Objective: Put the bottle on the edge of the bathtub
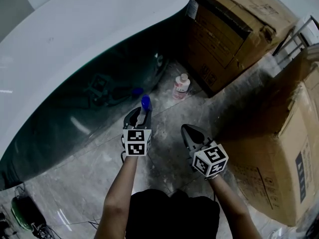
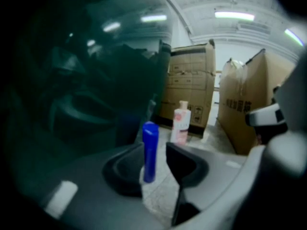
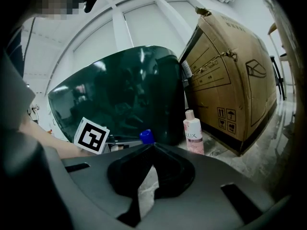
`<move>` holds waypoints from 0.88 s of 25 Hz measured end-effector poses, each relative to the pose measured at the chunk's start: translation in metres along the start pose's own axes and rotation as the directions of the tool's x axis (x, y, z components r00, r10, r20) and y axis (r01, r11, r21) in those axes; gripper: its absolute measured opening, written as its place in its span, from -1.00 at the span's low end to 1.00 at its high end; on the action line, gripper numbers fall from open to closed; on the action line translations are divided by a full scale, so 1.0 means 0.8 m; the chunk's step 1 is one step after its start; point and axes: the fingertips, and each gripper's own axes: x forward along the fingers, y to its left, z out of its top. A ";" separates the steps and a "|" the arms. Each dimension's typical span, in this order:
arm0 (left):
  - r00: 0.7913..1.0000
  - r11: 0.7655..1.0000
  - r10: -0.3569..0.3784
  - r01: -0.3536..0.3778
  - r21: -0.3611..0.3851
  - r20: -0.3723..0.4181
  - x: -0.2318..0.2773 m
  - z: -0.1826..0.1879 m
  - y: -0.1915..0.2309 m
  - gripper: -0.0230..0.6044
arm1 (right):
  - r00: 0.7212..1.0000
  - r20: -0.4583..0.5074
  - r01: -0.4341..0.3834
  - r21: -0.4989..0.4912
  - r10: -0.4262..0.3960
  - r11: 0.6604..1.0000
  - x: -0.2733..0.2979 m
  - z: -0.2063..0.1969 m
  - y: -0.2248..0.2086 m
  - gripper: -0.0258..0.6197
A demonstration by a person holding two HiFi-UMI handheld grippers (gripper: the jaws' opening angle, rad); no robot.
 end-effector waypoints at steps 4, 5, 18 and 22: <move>1.000 1.000 -0.010 0.010 -0.010 0.014 -0.028 0.010 -0.005 -0.54 | 1.000 0.010 -0.005 -0.010 0.005 1.000 -0.002 0.009 0.009 -0.92; 1.000 1.000 -0.013 0.013 -0.013 0.017 -0.035 0.012 -0.006 -0.56 | 1.000 0.012 -0.008 -0.013 0.008 1.000 -0.002 0.011 0.012 -0.92; 0.996 0.999 0.000 0.003 -0.034 0.090 -0.132 0.043 -0.009 -0.89 | 0.999 0.032 -0.020 -0.029 0.021 0.999 -0.009 0.035 0.032 -0.92; 0.994 0.999 0.001 0.003 -0.039 0.113 -0.151 0.051 -0.013 -0.91 | 0.999 0.030 -0.016 -0.031 0.017 0.999 -0.012 0.039 0.034 -0.92</move>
